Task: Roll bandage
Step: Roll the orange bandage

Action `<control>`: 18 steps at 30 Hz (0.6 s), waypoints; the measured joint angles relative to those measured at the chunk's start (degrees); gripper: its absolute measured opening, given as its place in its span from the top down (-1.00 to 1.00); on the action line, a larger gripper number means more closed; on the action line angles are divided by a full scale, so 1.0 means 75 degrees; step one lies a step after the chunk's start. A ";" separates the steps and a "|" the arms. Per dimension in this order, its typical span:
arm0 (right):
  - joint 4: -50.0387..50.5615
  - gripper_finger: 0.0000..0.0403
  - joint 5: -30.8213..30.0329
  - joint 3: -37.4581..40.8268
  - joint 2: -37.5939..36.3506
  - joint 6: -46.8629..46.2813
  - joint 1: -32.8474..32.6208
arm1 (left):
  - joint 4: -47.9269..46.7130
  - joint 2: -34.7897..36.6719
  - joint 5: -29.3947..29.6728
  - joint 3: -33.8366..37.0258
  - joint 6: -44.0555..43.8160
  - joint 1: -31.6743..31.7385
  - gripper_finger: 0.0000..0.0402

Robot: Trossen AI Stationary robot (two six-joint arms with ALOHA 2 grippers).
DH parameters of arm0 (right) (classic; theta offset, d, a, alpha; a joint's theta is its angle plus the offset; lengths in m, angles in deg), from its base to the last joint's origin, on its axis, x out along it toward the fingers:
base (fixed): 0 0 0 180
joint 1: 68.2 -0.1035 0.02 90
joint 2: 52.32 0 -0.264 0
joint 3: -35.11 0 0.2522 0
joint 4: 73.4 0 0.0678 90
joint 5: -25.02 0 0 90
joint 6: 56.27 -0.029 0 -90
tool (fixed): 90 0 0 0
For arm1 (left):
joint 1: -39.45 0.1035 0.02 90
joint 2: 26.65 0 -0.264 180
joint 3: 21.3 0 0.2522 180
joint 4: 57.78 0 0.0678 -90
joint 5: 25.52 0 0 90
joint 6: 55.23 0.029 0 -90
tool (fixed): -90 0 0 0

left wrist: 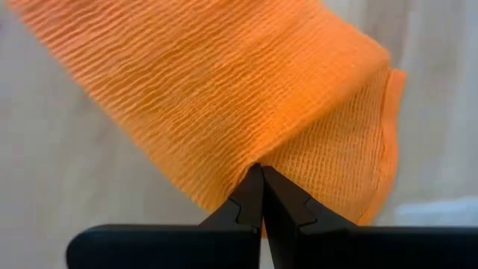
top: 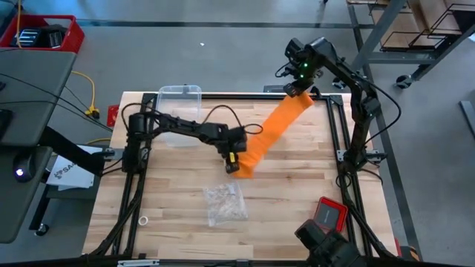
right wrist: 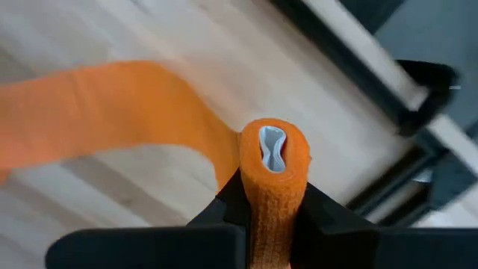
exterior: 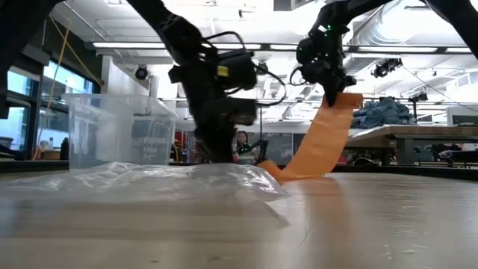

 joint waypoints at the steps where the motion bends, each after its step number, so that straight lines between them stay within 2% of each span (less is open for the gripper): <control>1: 0.0015 0.85 0.0041 0.0099 -0.0001 -0.0036 -0.0045 | -0.0051 0.0205 0.0041 0.0198 -0.0010 0.0023 1.00; 12: -0.0409 0.85 0.0650 0.2727 -0.0112 -0.0292 -0.0778 | -0.0003 0.2680 -0.0363 0.3300 -0.1187 -0.0343 1.00; 18: -0.0861 0.85 0.1134 0.4135 -0.0639 -0.0780 -0.1393 | -0.0660 0.4054 -0.0332 0.4110 -0.1281 -0.0429 1.00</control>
